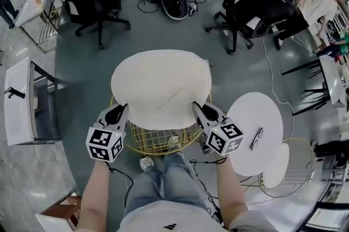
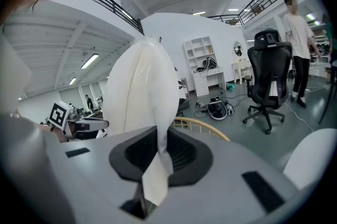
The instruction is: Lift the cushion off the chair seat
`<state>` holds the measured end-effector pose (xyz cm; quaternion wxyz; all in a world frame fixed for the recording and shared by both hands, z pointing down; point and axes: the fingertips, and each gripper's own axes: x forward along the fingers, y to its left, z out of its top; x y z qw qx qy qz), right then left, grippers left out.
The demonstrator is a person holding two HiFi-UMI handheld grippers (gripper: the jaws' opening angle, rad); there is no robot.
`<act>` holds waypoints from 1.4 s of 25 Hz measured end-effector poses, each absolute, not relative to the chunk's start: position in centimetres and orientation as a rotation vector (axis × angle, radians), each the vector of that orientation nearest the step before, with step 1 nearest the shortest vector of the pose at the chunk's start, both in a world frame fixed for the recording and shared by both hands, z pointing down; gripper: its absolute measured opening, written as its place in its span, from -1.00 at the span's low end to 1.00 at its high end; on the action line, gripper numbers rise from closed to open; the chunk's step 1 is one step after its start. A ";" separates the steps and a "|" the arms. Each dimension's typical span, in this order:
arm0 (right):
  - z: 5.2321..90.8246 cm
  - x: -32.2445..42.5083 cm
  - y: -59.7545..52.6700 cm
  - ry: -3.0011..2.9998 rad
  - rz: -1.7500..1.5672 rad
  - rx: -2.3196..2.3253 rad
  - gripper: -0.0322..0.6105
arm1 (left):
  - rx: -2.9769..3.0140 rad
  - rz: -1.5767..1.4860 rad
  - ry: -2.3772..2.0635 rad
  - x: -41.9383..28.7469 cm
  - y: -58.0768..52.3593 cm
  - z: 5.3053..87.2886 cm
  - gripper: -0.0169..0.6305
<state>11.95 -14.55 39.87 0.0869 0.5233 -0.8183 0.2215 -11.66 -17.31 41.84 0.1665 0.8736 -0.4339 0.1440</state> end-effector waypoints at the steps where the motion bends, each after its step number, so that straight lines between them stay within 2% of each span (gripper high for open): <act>1: 39.4 11.8 -14.2 -2.441 0.654 1.567 -0.73 | 2.497 0.405 -1.235 -11.8 -17.1 41.3 -0.83; 18: 32.0 10.9 -9.6 -2.487 0.503 1.678 -0.73 | 2.631 0.316 -1.231 -12.4 -14.5 33.8 -0.83; 35: 28.5 10.7 -8.2 -2.506 0.426 1.745 -0.73 | 2.695 0.252 -1.220 -12.4 -14.0 29.9 -0.83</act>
